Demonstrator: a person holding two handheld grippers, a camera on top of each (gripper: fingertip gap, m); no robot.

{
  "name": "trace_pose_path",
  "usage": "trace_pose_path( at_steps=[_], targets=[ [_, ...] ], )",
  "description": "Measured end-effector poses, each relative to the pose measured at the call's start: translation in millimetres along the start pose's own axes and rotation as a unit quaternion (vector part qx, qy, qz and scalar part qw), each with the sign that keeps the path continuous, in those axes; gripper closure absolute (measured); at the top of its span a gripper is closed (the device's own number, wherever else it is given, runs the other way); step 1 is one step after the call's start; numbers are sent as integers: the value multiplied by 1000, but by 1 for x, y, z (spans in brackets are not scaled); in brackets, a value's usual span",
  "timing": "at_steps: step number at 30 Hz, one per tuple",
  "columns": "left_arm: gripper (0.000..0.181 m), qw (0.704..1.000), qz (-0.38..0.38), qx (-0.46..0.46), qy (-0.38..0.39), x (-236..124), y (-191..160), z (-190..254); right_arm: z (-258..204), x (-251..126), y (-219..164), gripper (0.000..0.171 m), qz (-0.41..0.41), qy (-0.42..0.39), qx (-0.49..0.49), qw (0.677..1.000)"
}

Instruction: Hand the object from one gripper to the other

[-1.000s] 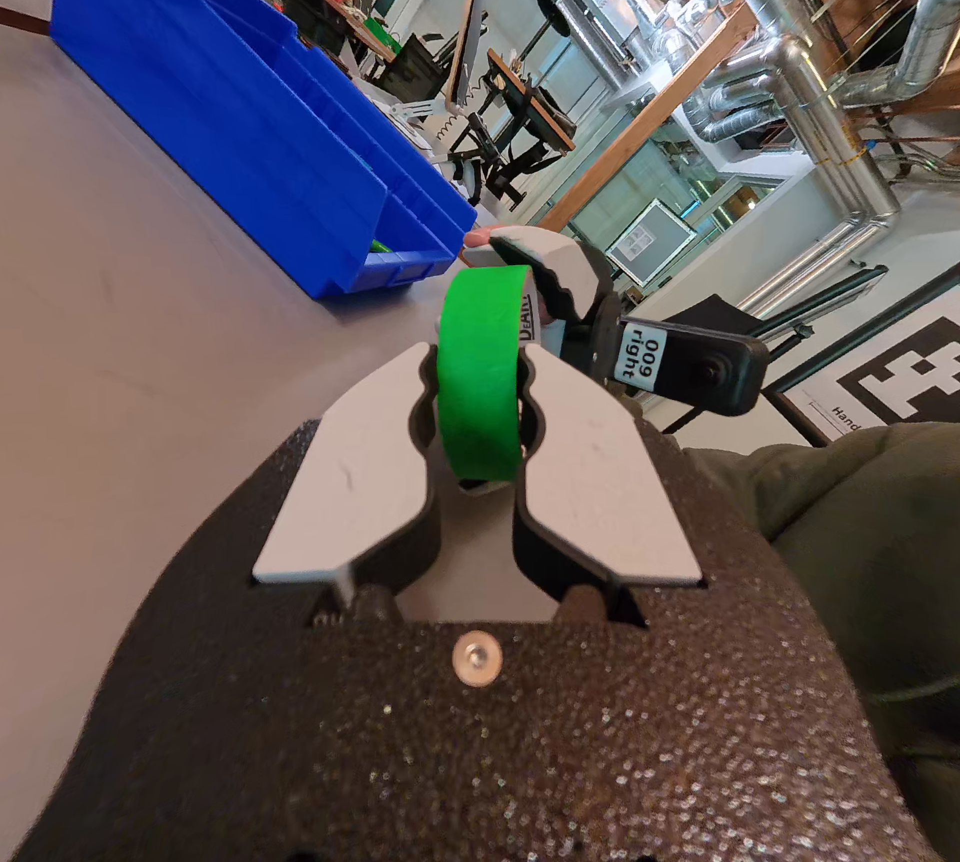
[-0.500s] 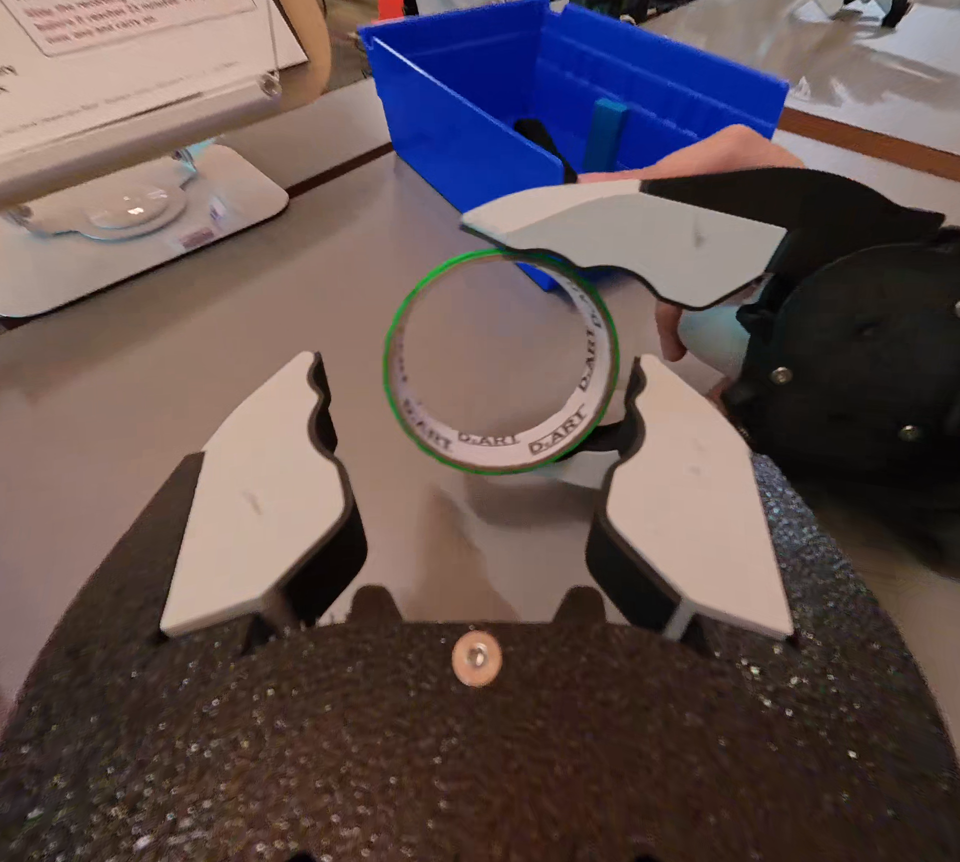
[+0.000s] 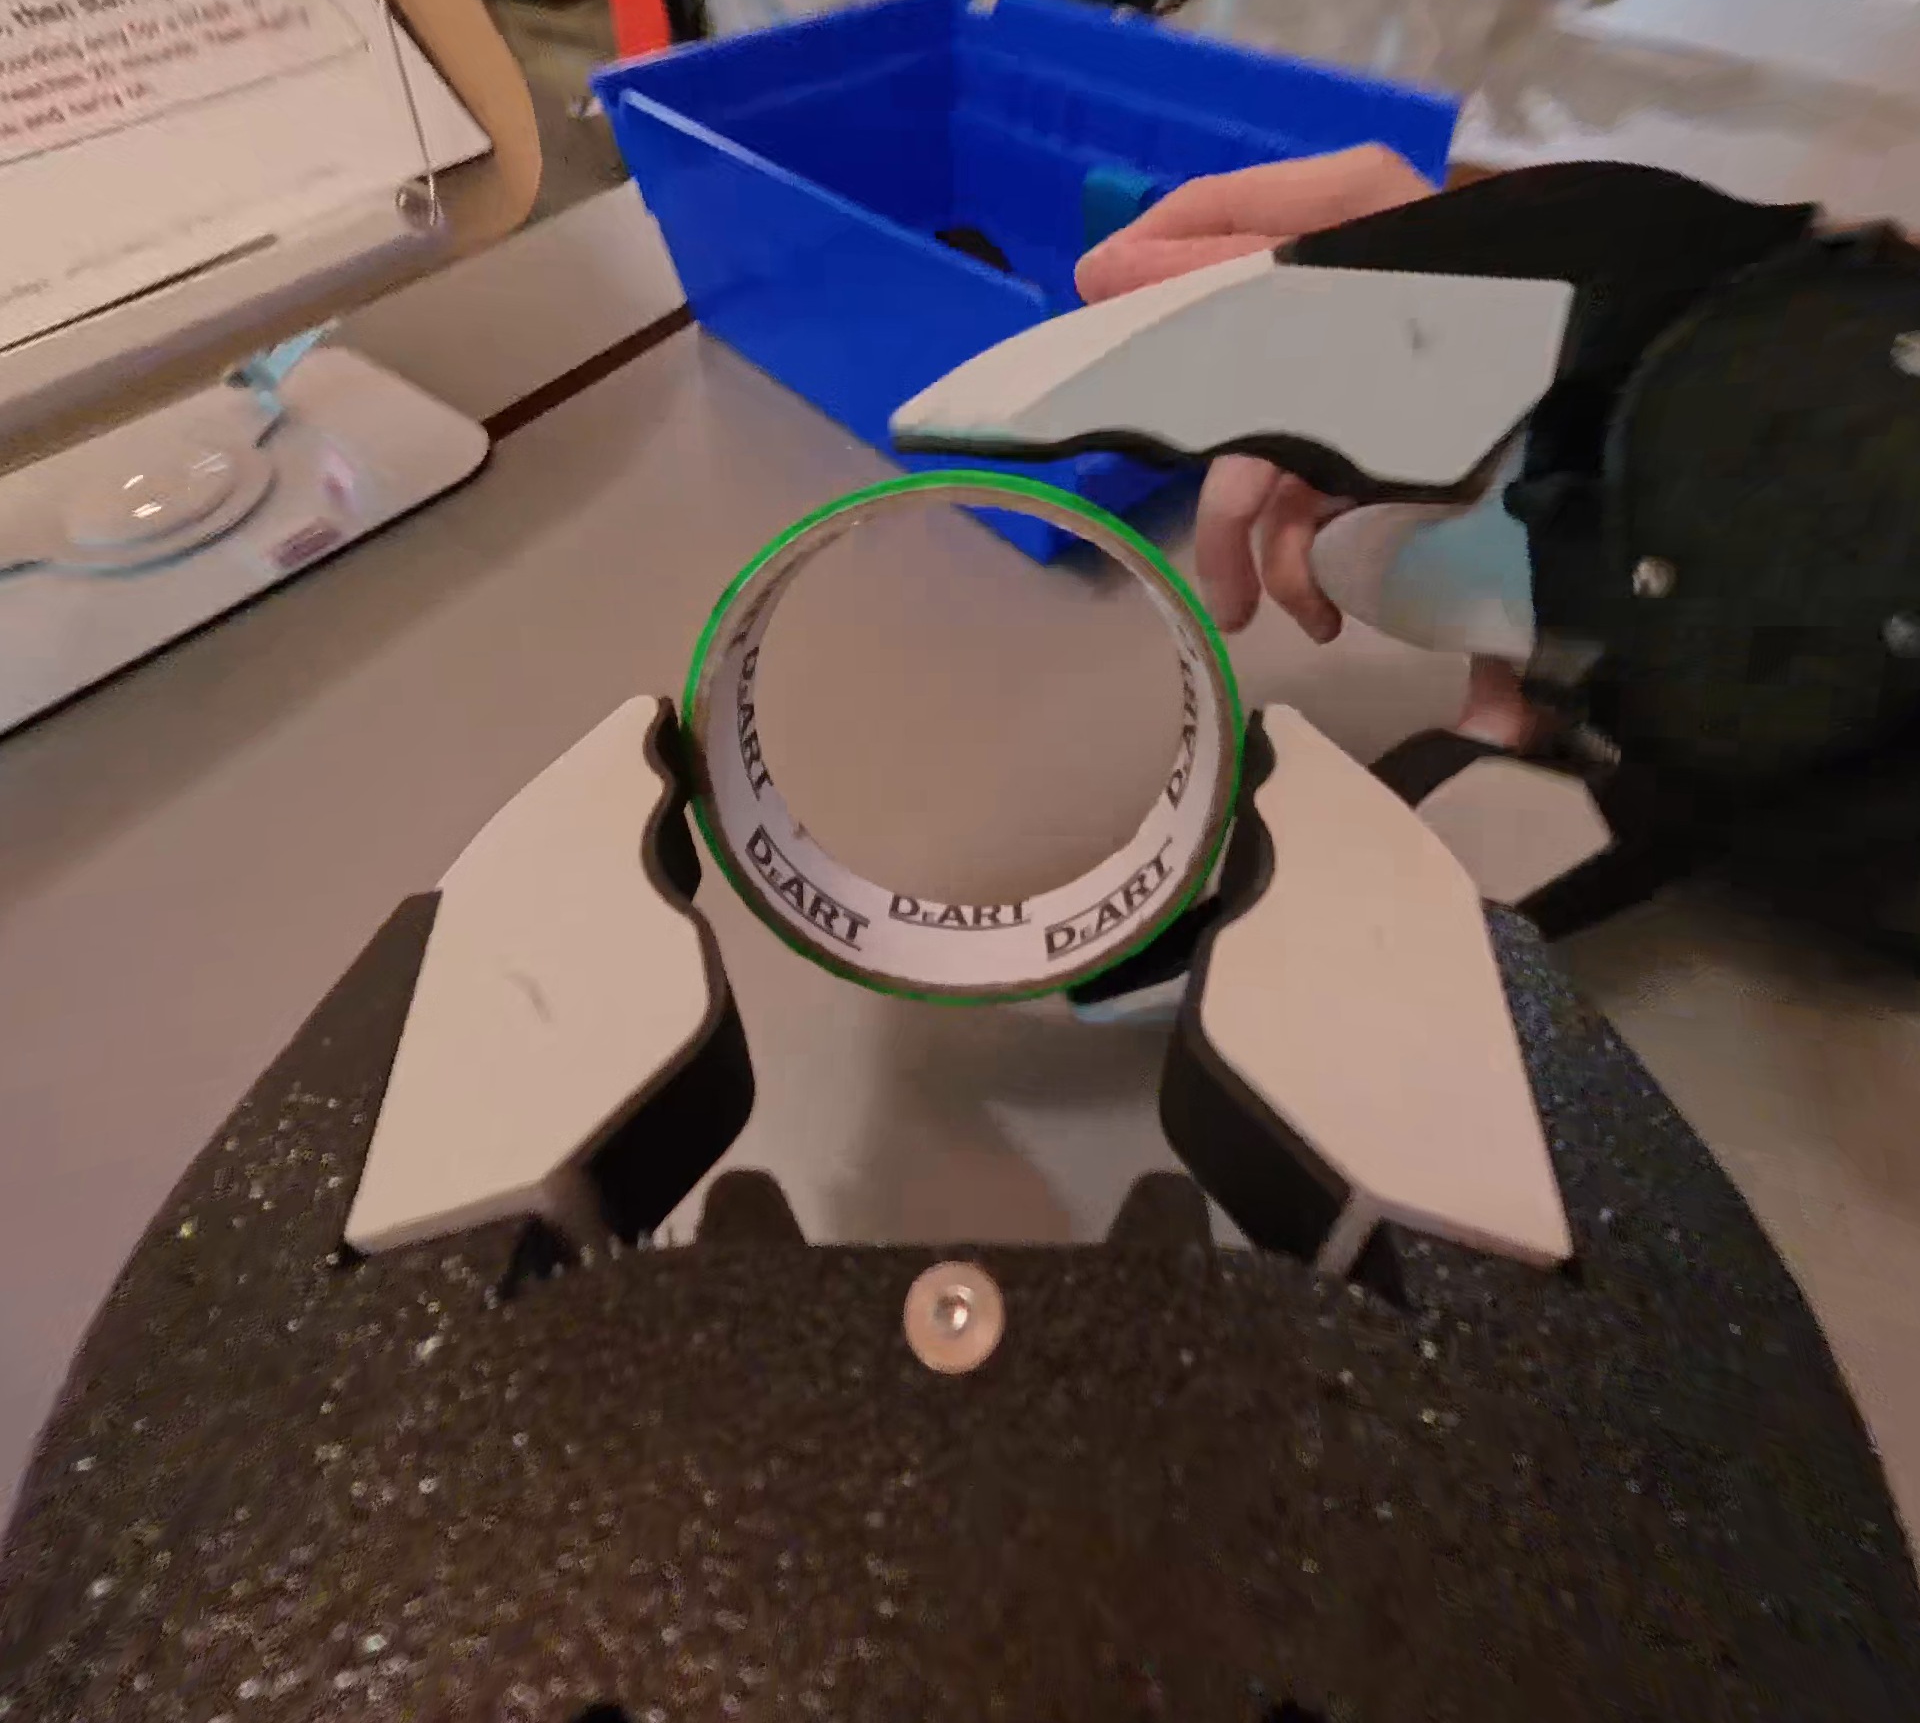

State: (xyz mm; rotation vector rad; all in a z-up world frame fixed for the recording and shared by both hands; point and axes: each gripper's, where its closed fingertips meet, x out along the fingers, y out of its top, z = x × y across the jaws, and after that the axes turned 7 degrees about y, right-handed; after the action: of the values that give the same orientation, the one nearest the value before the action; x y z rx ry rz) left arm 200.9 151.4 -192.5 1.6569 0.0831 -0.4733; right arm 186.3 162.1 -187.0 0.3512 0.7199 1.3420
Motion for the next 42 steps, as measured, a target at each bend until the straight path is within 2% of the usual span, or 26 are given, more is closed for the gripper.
trace_pose_path(
  at_steps=[2, 4, 6, 8, 10, 12, 14, 17, 21, 24, 26, 28, 29, 33, 35, 39, 42],
  targets=[
    [82, 997, 36, -29, -61, -9, 9, -2, 9, -10, 4, 61, 57, 27, 109, 992],
    [82, 984, 87, -72, -140, -24, 21, -1, 14, -19, 10, 56, 126, 81, 254, 956],
    [82, 959, 137, -99, -228, -42, 31, 6, 18, -27, 25, 56, 205, 158, 405, 877],
    [82, 942, 178, -92, -270, -56, 37, 10, 24, -34, 41, 62, 277, 220, 527, 773],
    [82, 936, 224, -42, -268, -63, 40, 15, 25, -37, 53, 61, 312, 276, 615, 670],
    [82, 935, 253, 41, -244, -65, 39, 23, 22, -34, 56, 69, 307, 317, 683, 582],
    [82, 931, 274, 122, -206, -64, 37, 27, 16, -29, 56, 80, 297, 337, 716, 535],
    [82, 921, 296, 194, -161, -62, 36, 27, 3, -22, 54, 76, 268, 355, 735, 512],
    [82, 915, 310, 211, -150, -63, 37, 27, 2, -28, 66, 83, 291, 391, 736, 469],
    [82, 913, 318, 209, -149, -64, 39, 27, 4, -30, 72, 76, 300, 400, 741, 447],
    [82, 913, 314, 219, -143, -63, 37, 26, 4, -32, 75, 62, 304, 412, 742, 433],
    [82, 912, 319, 226, -122, -61, 39, 23, -3, -29, 74, 70, 287, 414, 733, 456],
    [82, 911, 325, 226, -115, -63, 42, 23, -7, -26, 71, 67, 276, 410, 736, 462],
    [82, 905, 347, 219, -111, -68, 50, 24, -7, -24, 70, 53, 283, 403, 737, 462],
    [82, 906, 330, 238, -118, -62, 42, 29, 0, -34, 81, 54, 321, 420, 725, 441],
    [82, 903, 297, 282, -128, -53, 28, 38, -6, -35, 87, 29, 305, 434, 715, 455],
    [82, 901, 298, 285, -133, -55, 28, 38, -4, -39, 88, 28, 310, 442, 713, 448]
  ],
)
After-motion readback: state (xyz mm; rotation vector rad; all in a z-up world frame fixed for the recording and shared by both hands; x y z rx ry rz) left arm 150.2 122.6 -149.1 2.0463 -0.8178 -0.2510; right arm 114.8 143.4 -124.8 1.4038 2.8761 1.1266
